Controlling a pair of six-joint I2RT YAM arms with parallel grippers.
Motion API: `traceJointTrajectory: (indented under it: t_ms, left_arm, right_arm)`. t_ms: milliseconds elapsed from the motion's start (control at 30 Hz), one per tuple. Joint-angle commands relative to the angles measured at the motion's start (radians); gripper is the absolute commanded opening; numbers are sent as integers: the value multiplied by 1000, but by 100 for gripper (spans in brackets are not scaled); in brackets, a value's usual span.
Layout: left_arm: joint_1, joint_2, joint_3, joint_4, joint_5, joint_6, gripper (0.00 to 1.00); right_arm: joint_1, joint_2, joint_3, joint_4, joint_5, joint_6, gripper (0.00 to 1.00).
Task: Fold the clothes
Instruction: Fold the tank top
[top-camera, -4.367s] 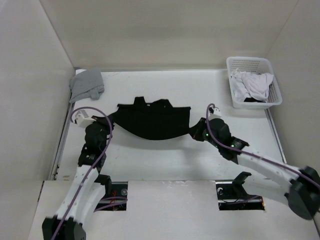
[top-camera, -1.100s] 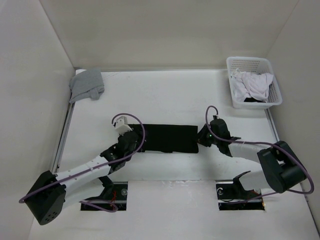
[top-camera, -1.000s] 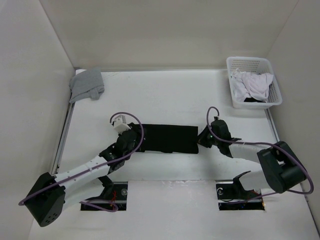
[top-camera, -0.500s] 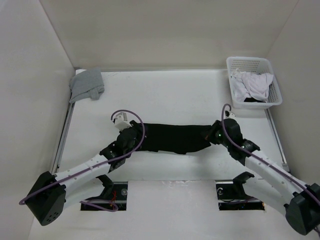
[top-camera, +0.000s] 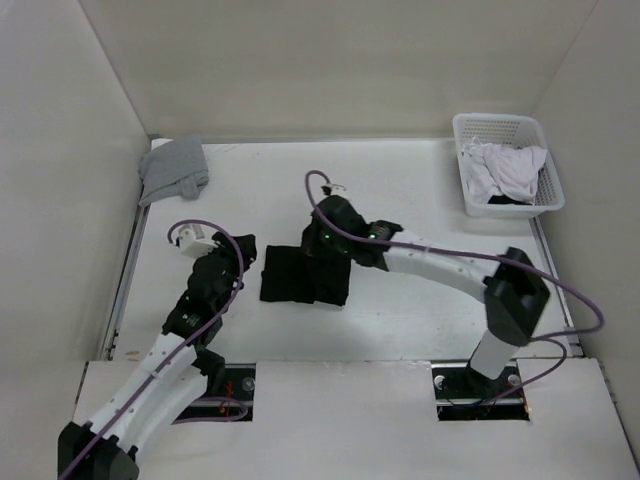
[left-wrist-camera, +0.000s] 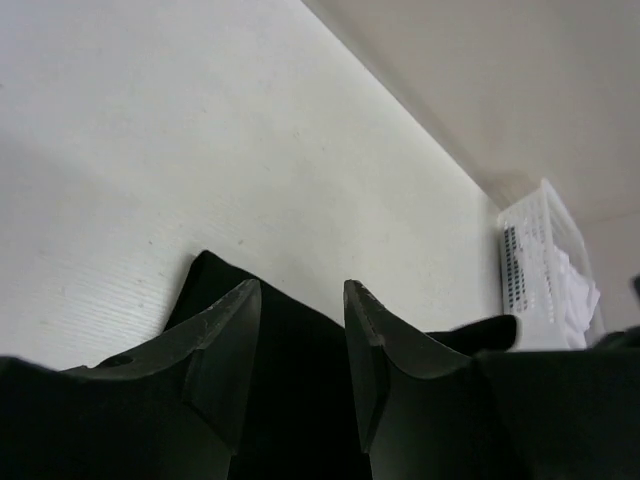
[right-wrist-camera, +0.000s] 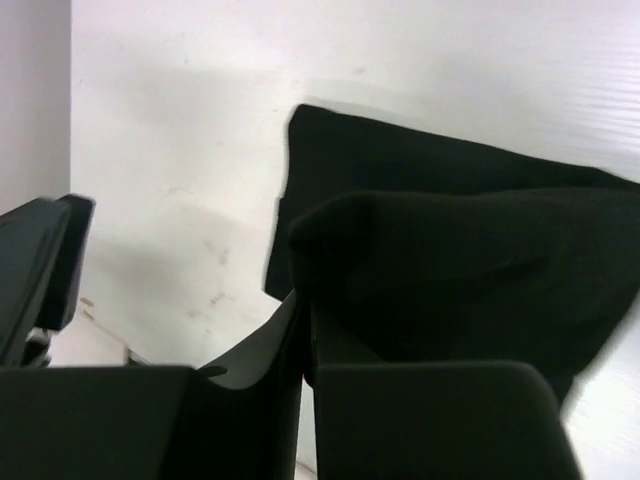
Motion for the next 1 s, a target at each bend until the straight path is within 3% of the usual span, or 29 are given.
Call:
traceJointTrajectory:
  t_ms: [0,100,200,333,433,500,600,667,800,967]
  left_arm:
    - [93,-70,1,-61,94,28,37]
    - [176,-97,-3,-83,151,31,38]
    - [232,-96,3,-85,197,34,38]
    - [255,-73,9,-68,219,31,38]
    - [206,-15,15,-31,216,27,39]
    - [142,51,29,13,202,30,39]
    - [10,181,64,82,161,34,40]
    - [-81,289,89,125,127,40,40]
    - [-161,441,83,201,84,22,39]
    - [-135,417,-44,213,58,-29,39]
  right_arm:
    - [53,175,165,-11,-18,0,10]
    - [90,332,314,-5,-68,37,18]
    - [114,377,385,44,-117,63,38]
    - [117,267,294,141,-139,55,42]
    - [99,155,157,173,-122,51,43]
    - [71,75,42,208,-93,43,36]
    - [42,9,-85,241,-79,37,11]
    - [24,-1,-144,262,-69,17,4]
    - [-22,22,-205,340,-76,-12,4]
    - [-74,100,-205,429,-140,-54,4]
